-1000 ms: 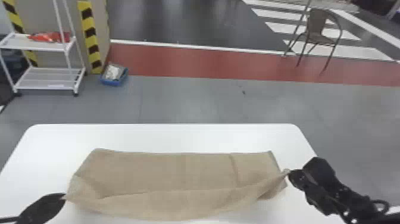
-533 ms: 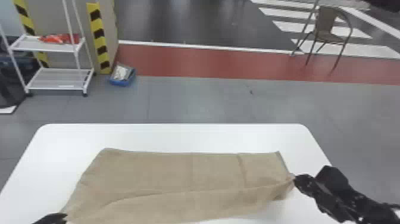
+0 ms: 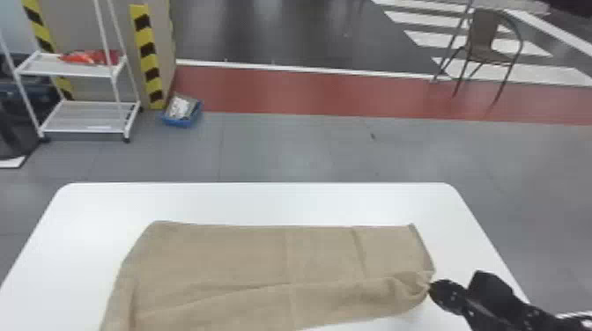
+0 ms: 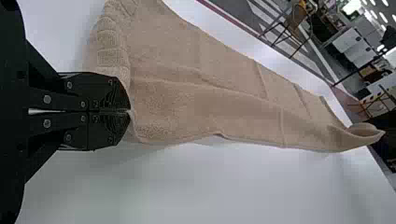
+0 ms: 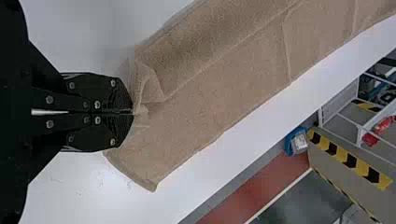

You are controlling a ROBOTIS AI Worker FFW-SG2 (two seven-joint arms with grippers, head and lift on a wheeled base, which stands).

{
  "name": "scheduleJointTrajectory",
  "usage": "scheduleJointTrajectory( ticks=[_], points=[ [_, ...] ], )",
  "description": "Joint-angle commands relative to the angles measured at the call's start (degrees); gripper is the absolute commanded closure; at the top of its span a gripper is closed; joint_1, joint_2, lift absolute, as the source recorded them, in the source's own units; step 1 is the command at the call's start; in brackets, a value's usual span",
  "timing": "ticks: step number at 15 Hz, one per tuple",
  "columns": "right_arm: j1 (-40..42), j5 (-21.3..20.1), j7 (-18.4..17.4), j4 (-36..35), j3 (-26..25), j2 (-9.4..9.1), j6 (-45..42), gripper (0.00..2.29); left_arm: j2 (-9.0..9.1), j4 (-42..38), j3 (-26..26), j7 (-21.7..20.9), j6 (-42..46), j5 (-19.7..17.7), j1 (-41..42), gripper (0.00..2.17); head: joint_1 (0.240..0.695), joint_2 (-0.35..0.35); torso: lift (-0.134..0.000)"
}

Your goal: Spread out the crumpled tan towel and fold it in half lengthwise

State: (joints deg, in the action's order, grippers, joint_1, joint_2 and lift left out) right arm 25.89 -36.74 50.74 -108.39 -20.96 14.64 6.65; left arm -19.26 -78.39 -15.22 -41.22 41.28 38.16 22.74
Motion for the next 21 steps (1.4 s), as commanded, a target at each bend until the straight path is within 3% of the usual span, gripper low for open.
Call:
scheduleJointTrajectory(
  ticks=[1,2,4,10,14,15,16,17,21],
  points=[
    [0.21,-2.19,1.91,-0.24,-0.22,-0.32,-1.06,1.67,-0.08,0.08,0.99,1.93,-0.99,3.76,0.46,1.44,0.695,-0.177,0.0],
    [0.56,-3.42,2.53,-0.15,-0.48,-0.49,-2.82,1.67,-0.25,0.08,0.99,2.46,-1.16,3.68,0.64,1.43,0.695,-0.178,0.0],
    [0.39,-5.62,2.53,0.99,-0.48,-0.4,-2.99,1.67,-0.61,0.08,0.99,4.48,-0.99,3.85,1.25,1.18,0.695,-0.176,0.0],
    [-3.83,-8.79,1.12,6.18,-1.54,-0.4,-2.82,1.67,-0.87,0.08,0.81,8.0,-2.39,3.76,0.38,1.12,0.695,-0.202,0.0],
    [-3.39,-8.43,1.12,6.18,-2.06,-0.75,-2.82,1.67,-1.13,0.69,0.72,9.58,-3.27,3.76,0.11,1.12,0.695,-0.202,0.0],
    [-3.22,-8.17,1.12,6.18,-2.33,-0.75,-2.82,1.67,-1.13,0.96,0.72,10.19,-3.8,3.76,0.11,1.04,0.695,-0.2,0.0],
    [-3.04,-8.0,1.12,6.26,-2.41,-0.75,-2.99,1.67,-1.13,1.75,0.99,11.16,-3.8,3.85,0.11,0.78,0.695,-0.195,0.0],
    [-3.04,-7.91,1.12,6.26,-2.5,-0.75,-2.99,1.67,-1.22,2.36,0.99,11.86,-3.8,4.03,0.11,0.65,0.695,-0.193,0.0],
    [-3.13,-7.91,1.03,5.74,-2.24,-0.93,-2.99,1.67,-1.48,4.12,1.43,14.24,-4.68,4.29,0.11,0.65,0.695,-0.183,0.0]
  ],
)
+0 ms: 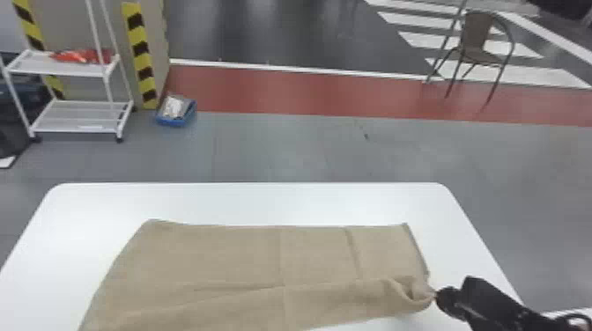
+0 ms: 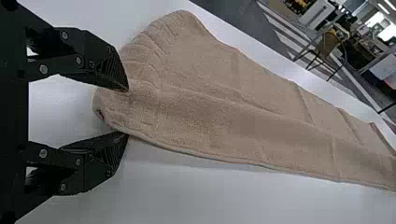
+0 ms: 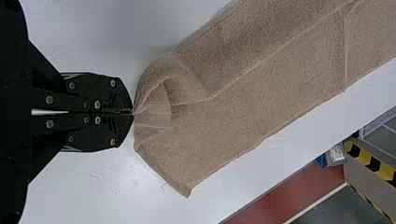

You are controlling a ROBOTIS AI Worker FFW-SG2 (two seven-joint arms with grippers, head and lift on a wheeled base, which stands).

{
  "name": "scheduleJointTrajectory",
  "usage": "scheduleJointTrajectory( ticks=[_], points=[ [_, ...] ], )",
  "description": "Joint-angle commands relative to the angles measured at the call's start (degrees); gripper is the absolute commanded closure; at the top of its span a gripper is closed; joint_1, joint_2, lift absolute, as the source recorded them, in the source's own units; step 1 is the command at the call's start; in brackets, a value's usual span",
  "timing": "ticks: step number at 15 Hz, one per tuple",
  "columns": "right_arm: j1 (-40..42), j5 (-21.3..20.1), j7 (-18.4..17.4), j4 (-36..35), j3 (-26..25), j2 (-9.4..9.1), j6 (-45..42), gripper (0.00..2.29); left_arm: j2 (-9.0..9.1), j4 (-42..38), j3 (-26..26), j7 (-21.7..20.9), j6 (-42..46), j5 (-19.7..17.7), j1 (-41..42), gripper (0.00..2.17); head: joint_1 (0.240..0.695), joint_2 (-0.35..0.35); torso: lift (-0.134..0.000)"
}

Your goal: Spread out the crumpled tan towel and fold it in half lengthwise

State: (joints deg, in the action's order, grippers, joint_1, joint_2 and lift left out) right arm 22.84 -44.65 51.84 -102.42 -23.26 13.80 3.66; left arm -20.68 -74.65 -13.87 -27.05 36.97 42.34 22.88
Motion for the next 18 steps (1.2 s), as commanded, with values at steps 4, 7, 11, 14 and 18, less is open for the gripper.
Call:
scheduleJointTrajectory(
  ticks=[4,7,11,14,18],
  points=[
    [-0.43,0.09,-0.07,-0.06,0.5,-0.17,0.17,1.67,-0.68,2.49,0.34,2.09,-0.89,1.08,-0.38,0.65,0.695,-0.159,0.0],
    [-0.69,0.35,-0.42,0.12,0.32,-0.09,0.17,1.67,-0.76,3.02,0.34,2.09,-0.89,1.43,-0.82,0.89,0.695,-0.144,0.0],
    [-1.22,0.35,-0.51,0.03,0.15,-0.17,-0.01,1.67,-0.94,2.58,0.34,1.82,-0.72,1.52,-1.0,1.37,0.695,-0.142,0.0],
    [-2.18,1.23,-0.07,-1.38,-1.35,-0.7,0.52,1.67,-0.68,-1.99,-1.07,0.77,-0.89,0.99,0.67,1.37,0.695,-0.144,0.0],
    [-2.45,3.6,2.48,-5.95,-5.39,-1.58,1.05,1.67,0.55,-10.43,-7.66,-4.24,-1.42,-2.52,3.92,1.37,0.695,-0.151,0.0]
  ],
)
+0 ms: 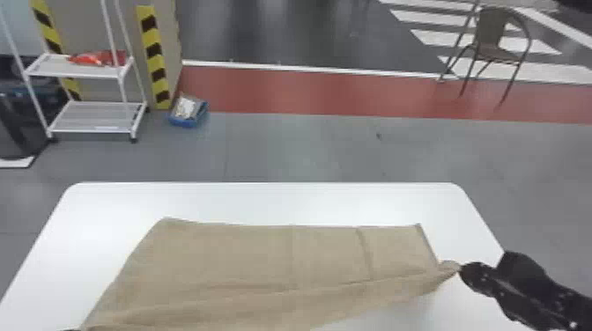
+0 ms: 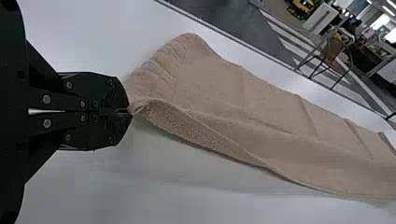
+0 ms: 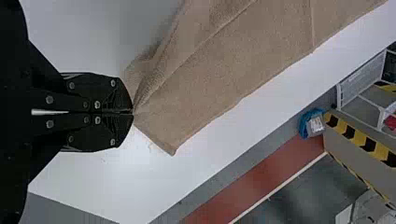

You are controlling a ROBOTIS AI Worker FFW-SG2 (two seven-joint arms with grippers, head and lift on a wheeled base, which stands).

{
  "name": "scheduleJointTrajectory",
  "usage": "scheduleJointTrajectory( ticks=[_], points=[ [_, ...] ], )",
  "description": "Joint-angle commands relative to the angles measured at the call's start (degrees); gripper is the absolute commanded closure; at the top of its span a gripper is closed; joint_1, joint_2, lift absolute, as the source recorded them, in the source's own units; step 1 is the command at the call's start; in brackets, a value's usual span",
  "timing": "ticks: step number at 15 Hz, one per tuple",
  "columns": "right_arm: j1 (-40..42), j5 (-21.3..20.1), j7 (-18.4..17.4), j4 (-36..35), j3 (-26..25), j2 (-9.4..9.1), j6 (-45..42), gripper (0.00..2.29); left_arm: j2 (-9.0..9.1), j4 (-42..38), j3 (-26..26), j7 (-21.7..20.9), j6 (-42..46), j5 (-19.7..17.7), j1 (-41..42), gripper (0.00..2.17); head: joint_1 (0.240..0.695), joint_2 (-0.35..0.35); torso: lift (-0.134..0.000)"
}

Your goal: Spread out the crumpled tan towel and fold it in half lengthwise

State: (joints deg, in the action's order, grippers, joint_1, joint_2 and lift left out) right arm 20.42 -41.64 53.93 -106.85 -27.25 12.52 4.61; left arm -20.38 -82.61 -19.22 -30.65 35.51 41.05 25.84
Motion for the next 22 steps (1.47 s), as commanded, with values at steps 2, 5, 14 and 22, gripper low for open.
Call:
scheduleJointTrajectory(
  ticks=[2,5,14,22],
  points=[
    [-0.03,1.65,0.83,-2.66,-3.16,-0.74,0.09,1.67,0.34,-5.55,-6.0,-3.36,0.21,-3.87,1.76,1.37,0.695,-0.136,0.0],
    [-0.2,2.18,0.83,-3.98,-5.45,-1.0,0.62,1.67,0.52,-8.98,-9.69,-6.61,0.39,-8.35,1.85,1.37,0.695,-0.12,0.0],
    [-4.51,0.86,1.35,-0.99,-4.48,-1.0,3.61,1.67,0.52,-9.06,-8.38,-11.71,-3.48,-5.19,-1.05,1.37,0.695,-0.12,0.0],
    [-18.31,-7.4,1.53,10.78,4.4,0.75,13.1,1.67,0.34,1.75,4.9,-15.84,-16.31,7.64,-18.37,1.37,0.695,-0.128,0.0]
  ],
)
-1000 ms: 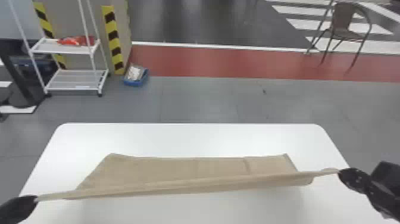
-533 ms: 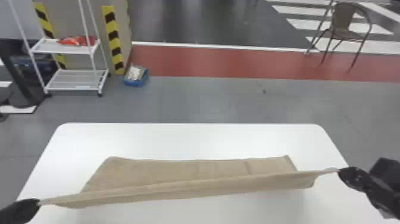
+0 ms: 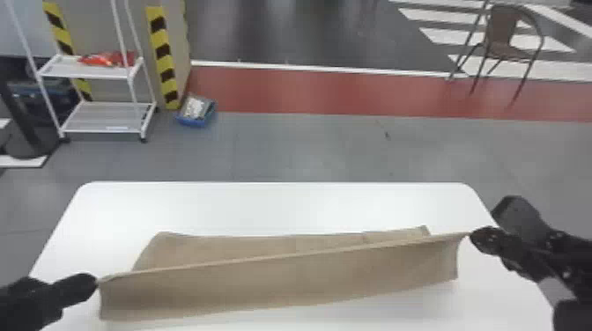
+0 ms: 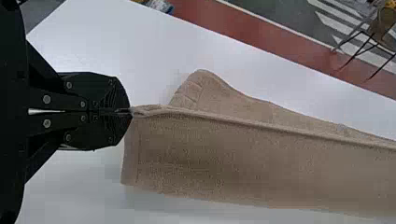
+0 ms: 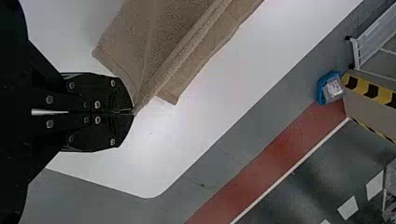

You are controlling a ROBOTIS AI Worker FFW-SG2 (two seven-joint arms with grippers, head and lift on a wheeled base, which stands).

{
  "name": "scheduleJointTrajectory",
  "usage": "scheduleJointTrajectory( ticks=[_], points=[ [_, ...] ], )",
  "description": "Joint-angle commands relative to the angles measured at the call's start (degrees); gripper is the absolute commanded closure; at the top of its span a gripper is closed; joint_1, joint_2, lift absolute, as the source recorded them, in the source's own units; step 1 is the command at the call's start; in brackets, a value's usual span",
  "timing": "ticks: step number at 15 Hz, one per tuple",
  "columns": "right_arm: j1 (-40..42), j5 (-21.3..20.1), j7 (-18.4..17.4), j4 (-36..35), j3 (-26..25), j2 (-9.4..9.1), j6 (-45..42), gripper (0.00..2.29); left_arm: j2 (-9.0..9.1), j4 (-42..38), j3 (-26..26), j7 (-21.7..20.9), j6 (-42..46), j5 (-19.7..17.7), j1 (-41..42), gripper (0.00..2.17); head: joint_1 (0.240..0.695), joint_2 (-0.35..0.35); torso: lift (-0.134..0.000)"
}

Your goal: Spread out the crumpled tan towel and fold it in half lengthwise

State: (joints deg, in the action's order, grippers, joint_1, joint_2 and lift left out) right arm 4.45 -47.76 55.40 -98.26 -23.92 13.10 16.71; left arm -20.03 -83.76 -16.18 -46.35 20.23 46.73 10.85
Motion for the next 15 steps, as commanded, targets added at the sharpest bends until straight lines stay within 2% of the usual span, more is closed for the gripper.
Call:
scheduleJointTrajectory(
  ticks=[1,6,11,15],
  points=[
    [-3.74,-1.55,0.23,3.34,1.51,0.17,1.54,1.67,-0.18,4.04,2.82,-0.23,-2.62,2.75,-5.05,1.37,0.695,-0.129,0.0],
    [-8.93,-3.75,0.23,8.44,1.86,0.78,4.0,1.67,-0.36,5.27,4.23,-2.08,-3.67,3.72,-9.27,1.36,0.695,-0.133,0.0],
    [-12.97,-7.61,-2.32,17.49,5.55,0.17,4.0,1.67,-0.1,11.25,8.8,-1.29,-6.66,6.0,-14.46,1.36,0.695,-0.138,0.0],
    [-17.89,-8.41,-2.49,21.71,5.47,-0.1,5.23,1.67,-0.18,13.27,10.38,-1.2,-8.42,6.71,-17.18,1.36,0.695,-0.13,0.0]
  ],
)
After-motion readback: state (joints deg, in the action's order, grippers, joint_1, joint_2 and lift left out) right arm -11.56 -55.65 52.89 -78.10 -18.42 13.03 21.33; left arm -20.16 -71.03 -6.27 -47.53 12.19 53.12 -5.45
